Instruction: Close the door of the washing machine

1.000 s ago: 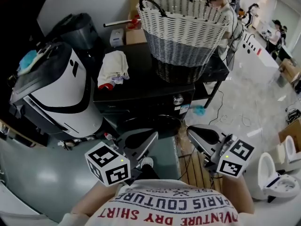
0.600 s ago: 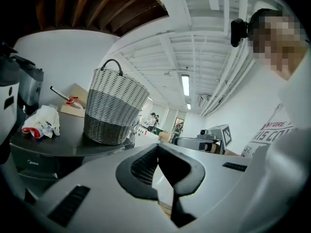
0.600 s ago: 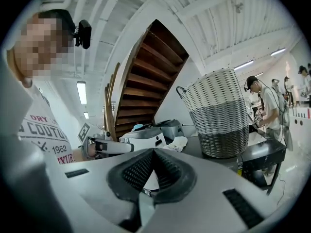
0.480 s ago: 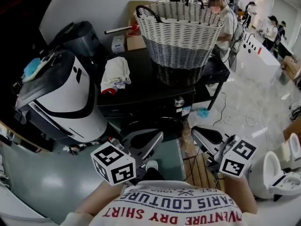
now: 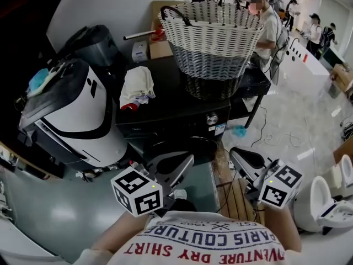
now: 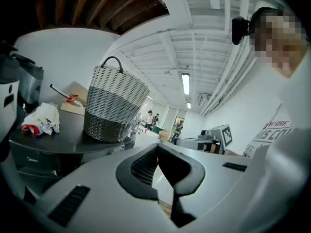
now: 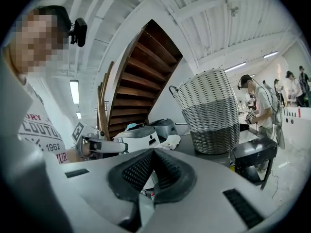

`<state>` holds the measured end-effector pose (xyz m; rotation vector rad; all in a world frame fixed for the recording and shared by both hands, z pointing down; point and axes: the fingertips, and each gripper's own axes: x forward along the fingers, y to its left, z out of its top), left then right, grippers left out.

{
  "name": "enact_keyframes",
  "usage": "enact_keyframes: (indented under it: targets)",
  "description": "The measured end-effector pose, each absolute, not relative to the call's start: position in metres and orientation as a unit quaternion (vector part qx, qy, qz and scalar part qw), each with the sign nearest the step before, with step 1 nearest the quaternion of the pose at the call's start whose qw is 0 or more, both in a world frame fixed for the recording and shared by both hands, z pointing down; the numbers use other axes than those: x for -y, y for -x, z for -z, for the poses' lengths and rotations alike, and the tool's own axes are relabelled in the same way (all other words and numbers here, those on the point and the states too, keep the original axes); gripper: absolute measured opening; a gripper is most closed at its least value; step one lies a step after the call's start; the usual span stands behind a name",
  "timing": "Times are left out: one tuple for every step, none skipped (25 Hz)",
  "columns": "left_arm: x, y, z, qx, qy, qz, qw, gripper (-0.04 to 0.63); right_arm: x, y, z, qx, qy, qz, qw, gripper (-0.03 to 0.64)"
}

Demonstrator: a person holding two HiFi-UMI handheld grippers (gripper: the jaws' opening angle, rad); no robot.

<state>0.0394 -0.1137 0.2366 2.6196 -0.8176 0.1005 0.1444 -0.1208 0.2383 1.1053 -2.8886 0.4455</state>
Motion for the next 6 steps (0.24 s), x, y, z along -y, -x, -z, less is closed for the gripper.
enact_keyframes:
  targets:
    - [0.1146,-0.0387,-0.2376,0.292,-0.935,-0.036,0.197,0.025,0.1213,-0.1445,-0.2386,0.924,-0.354,-0.143,0.008,0.021]
    - [0.1156,-0.0382,-0.2387,0.293,-0.935,-0.035,0.199,0.025,0.1217,-0.1445,-0.2391,0.924,-0.354,-0.143,0.008,0.021]
    - [0.1164,-0.0383,-0.2399,0.292,-0.934,-0.034,0.200,0.025,0.1218,-0.1446,-0.2397,0.924,-0.355,-0.144,0.009,0.021]
    - [0.1171,-0.0388,-0.2413,0.292,-0.934,-0.033,0.202,0.025,0.1216,-0.1449,-0.2406,0.923,-0.356,-0.145,0.010,0.021]
    - [0.1176,-0.0396,-0.2429,0.291,-0.934,-0.032,0.205,0.025,0.1211,-0.1454,-0.2418,0.923,-0.356,-0.146,0.012,0.021]
    - [0.1180,-0.0405,-0.2445,0.290,-0.934,-0.031,0.207,0.025,0.1205,-0.1460,-0.2432,0.922,-0.357,-0.147,0.013,0.021]
